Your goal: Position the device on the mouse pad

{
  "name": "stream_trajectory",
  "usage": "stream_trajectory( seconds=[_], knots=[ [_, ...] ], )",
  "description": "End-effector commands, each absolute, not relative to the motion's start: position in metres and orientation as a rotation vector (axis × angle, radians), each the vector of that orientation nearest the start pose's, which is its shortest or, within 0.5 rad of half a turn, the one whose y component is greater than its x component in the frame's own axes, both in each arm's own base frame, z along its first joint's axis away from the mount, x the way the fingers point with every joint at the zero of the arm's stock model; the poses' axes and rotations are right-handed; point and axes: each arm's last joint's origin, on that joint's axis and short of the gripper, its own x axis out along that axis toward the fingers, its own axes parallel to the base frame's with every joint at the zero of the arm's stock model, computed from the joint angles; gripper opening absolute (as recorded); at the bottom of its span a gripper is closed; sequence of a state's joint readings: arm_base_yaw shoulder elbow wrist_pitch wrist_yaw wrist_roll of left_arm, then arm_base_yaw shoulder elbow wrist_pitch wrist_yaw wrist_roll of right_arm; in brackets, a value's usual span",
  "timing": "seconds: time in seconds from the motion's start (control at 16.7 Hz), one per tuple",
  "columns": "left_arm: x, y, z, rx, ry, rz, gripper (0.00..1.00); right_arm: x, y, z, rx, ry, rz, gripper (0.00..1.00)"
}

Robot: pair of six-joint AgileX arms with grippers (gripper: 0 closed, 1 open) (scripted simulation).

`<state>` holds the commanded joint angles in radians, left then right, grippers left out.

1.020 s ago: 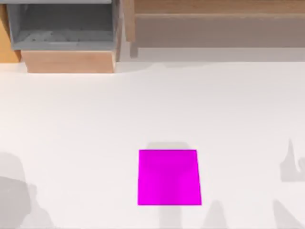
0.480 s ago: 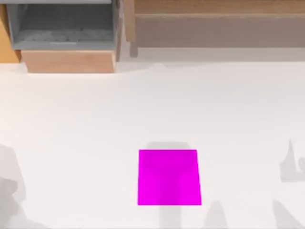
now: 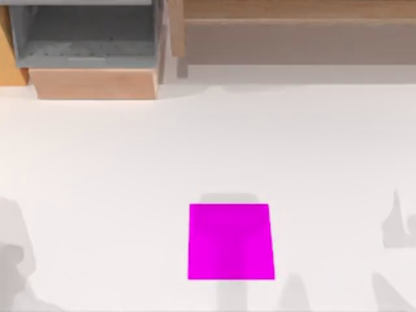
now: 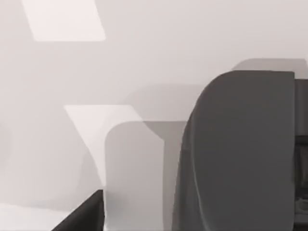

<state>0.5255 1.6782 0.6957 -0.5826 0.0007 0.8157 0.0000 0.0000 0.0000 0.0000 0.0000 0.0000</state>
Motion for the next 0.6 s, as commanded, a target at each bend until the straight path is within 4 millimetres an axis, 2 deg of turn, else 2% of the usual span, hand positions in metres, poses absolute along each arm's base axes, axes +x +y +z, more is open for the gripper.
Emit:
stream_trajectory(
  seconds=[0.48,0.6],
  knots=[
    [0.2077,0.1208,0.0924,0.229,1.554,-0.224,0.02,0.1057,-0.0012,0.1600,0.000,0.000,0.000,1.00],
    [0.2077,0.1208,0.0924,0.229,1.554,-0.224,0.00,0.1057,-0.0012,0.1600,0.000,0.000,0.000,1.00]
  ],
)
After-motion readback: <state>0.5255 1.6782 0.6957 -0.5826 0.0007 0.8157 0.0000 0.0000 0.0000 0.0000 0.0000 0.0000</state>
